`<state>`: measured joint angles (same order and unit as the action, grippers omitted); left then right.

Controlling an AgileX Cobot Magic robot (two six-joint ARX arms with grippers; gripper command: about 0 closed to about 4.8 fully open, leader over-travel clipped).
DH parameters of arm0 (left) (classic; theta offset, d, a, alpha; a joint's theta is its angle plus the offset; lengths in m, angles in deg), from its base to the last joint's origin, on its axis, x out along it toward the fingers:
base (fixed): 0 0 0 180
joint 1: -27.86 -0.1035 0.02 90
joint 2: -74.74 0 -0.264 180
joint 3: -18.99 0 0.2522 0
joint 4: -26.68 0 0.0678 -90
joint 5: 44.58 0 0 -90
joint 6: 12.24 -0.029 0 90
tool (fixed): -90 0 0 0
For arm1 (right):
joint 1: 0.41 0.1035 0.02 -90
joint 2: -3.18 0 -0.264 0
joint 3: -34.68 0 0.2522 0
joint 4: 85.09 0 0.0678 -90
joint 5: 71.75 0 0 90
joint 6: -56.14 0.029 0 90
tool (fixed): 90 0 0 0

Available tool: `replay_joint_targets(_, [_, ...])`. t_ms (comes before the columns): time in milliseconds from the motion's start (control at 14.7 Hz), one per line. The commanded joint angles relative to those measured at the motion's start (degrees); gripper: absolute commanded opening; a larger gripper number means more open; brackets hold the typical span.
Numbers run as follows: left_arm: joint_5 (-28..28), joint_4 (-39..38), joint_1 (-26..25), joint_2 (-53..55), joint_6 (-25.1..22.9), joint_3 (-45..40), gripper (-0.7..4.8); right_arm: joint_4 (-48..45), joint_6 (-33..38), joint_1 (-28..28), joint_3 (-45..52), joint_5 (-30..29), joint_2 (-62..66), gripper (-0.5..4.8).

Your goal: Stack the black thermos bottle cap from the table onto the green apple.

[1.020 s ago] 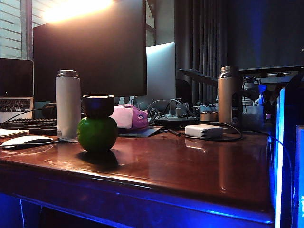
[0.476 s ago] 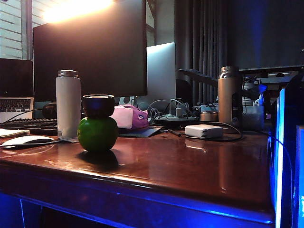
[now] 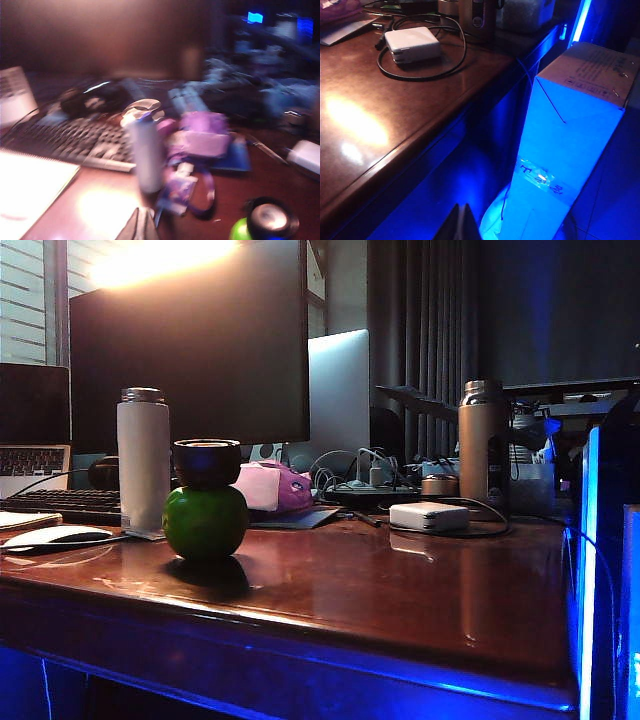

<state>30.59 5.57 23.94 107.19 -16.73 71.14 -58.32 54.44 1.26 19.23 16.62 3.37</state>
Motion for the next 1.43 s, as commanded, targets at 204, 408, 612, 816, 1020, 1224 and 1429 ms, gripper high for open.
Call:
replay_joint_targets(204, [5.3,1.9,0.0,-19.3,9.2,-22.3,-0.05,0.1,0.2,0.0,0.0,0.2,-0.1,-0.01])
replay_joint_targets(408, [6.1,1.9,0.1,-30.2,11.5,-31.7,-0.06,0.1,0.2,0.0,0.0,0.2,-0.1,-0.01])
replay_joint_targets(612, [6.3,1.6,0.2,-32.4,11.4,-35.1,-0.05,0.1,0.2,0.0,0.0,0.2,-0.1,-0.01])
replay_joint_targets(816, [5.9,1.0,0.2,-32.4,11.0,-38.1,-0.06,0.1,0.2,0.0,0.0,0.2,-0.1,-0.01])
replay_joint_targets(1020, [5.9,-2.1,0.2,-32.4,10.4,-38.1,-0.05,0.1,0.2,0.0,0.0,0.2,-0.1,-0.01])
replay_joint_targets(1224, [5.8,-2.0,0.2,-32.4,10.5,-38.1,-0.05,0.1,0.2,0.0,0.0,0.2,0.0,-0.01])
replay_joint_targets(1429, [5.8,-2.0,0.2,-32.4,10.5,-38.1,-0.05,0.1,0.2,0.0,0.0,0.2,-0.1,-0.01])
